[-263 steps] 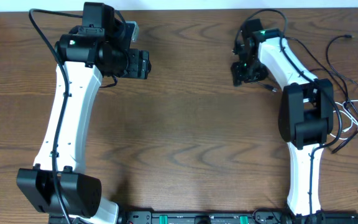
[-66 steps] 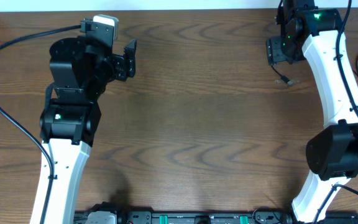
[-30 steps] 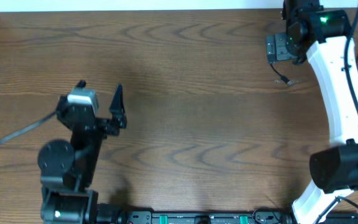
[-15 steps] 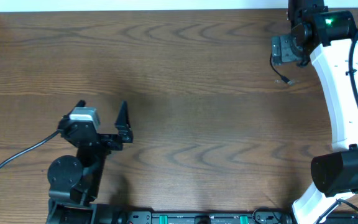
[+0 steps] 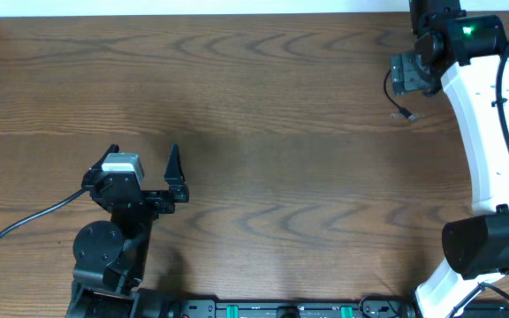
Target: Untangle cables
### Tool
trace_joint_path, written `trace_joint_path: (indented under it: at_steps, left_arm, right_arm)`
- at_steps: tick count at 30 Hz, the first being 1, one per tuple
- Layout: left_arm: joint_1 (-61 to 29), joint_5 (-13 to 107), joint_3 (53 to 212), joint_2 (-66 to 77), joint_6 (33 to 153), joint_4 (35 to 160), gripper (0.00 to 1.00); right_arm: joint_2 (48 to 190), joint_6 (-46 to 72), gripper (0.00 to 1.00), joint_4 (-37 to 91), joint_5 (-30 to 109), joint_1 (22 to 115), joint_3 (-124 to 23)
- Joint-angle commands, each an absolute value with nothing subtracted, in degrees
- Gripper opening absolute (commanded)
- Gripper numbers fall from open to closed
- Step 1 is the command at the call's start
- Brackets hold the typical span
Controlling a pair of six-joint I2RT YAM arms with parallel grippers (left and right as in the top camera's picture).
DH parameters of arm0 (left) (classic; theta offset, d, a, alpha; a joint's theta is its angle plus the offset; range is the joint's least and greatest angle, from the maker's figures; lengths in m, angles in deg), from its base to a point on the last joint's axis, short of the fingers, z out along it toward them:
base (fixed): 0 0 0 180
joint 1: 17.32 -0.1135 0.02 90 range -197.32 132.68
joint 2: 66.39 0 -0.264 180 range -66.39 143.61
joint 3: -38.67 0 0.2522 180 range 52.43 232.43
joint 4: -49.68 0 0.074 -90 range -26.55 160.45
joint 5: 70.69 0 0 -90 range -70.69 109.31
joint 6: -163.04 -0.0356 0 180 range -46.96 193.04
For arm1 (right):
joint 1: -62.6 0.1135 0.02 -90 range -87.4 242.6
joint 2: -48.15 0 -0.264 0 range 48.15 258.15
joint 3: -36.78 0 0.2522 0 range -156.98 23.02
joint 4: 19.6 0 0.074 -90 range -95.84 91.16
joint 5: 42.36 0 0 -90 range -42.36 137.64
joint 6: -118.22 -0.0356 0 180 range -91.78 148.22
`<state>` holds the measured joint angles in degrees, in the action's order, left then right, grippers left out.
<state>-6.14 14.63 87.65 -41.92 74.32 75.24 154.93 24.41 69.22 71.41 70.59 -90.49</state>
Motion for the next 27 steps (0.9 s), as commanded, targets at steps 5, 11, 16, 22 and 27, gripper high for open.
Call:
trace_joint_path:
  at_steps: [5, 11, 16, 22, 27]
  left_arm:
    - [-5.33, 13.69, 87.52, -42.6, 72.41, 75.19, 0.98]
    - [-5.33, 15.24, 87.54, -42.6, 67.47, 75.83, 0.98]
    - [-5.33, 15.19, 87.57, -42.6, 67.13, 78.1, 0.98]
    - [-5.33, 14.38, 87.59, -42.62, 65.55, 80.64, 0.98]
    - [-5.33, 11.96, 87.59, -43.41, 65.51, 80.57, 0.98]
  right_arm:
    - [154.32, 22.63, 0.99, 65.68, 72.57, 70.81, -90.67]
    - [154.32, 22.68, 0.99, 65.62, 72.07, 70.85, -90.67]
    - [154.32, 22.68, 0.99, 65.62, 72.05, 70.85, -90.67]
    - [154.32, 22.68, 0.99, 65.62, 72.07, 70.83, -90.67]
    - [154.32, 22.68, 0.99, 65.62, 72.05, 70.85, -90.67]
